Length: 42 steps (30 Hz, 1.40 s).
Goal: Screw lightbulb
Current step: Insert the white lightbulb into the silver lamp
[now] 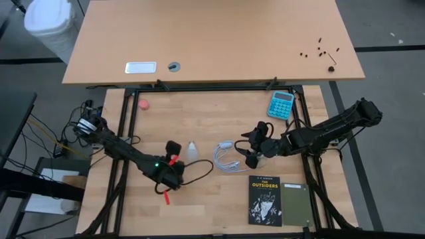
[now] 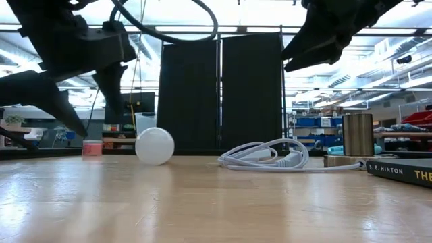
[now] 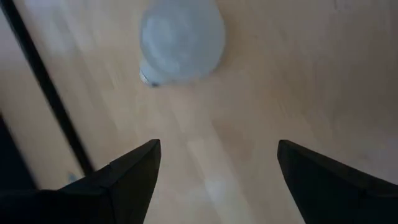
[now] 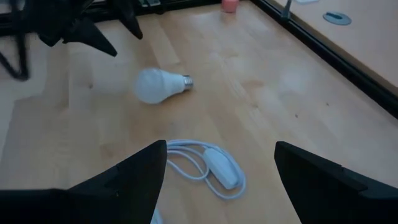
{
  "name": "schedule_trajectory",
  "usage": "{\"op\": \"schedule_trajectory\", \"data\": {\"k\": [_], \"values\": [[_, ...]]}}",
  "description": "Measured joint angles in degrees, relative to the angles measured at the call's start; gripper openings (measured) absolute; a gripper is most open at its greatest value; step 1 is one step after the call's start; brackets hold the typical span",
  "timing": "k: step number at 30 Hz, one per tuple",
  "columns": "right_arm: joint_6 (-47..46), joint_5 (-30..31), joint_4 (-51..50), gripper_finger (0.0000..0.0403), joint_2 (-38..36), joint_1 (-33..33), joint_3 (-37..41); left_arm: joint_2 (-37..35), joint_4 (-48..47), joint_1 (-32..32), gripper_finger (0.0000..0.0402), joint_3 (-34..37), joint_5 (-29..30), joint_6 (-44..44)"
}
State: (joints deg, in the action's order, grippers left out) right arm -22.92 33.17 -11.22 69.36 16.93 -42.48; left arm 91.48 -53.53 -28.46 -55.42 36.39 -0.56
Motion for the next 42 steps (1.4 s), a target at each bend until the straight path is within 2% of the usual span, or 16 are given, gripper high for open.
{"op": "schedule_trajectory", "data": {"k": [8, 15, 23, 28, 32, 36, 42], "values": [[2.14, -0.08, 2.23, 0.0309, 0.00, 0.45, -0.02, 0.02, 4.75, 3.41, 0.0328, 0.15, -0.09, 10.82], [3.15, -0.24, 4.34, 0.0309, 0.00, 2.70, -0.02, 0.07, 7.38, 6.47, 0.0328, 1.99, -2.09, 28.52], [3.16, 0.11, 6.01, 0.0309, 0.00, 4.39, -0.04, 0.09, 11.88, 7.78, 0.0328, 6.60, 1.17, 47.42], [3.00, 0.20, 6.46, 0.0309, 0.00, 4.40, -0.04, 0.08, 20.50, 6.86, 0.0328, 9.46, 6.08, 58.55], [2.97, 0.20, 6.50, 0.0309, 0.00, 4.42, -0.04, 0.09, 25.00, 6.99, 0.0328, 9.70, 7.71, 62.99], [2.97, 0.20, 6.49, 0.0309, 0.00, 4.42, -0.04, 0.08, 28.90, 6.92, 0.0328, 9.70, 6.07, 67.77], [2.95, 0.20, 6.68, 0.0309, 0.00, 4.42, -0.04, 2.23, 37.55, 6.92, 0.0328, 8.57, 5.73, 69.55]]}}
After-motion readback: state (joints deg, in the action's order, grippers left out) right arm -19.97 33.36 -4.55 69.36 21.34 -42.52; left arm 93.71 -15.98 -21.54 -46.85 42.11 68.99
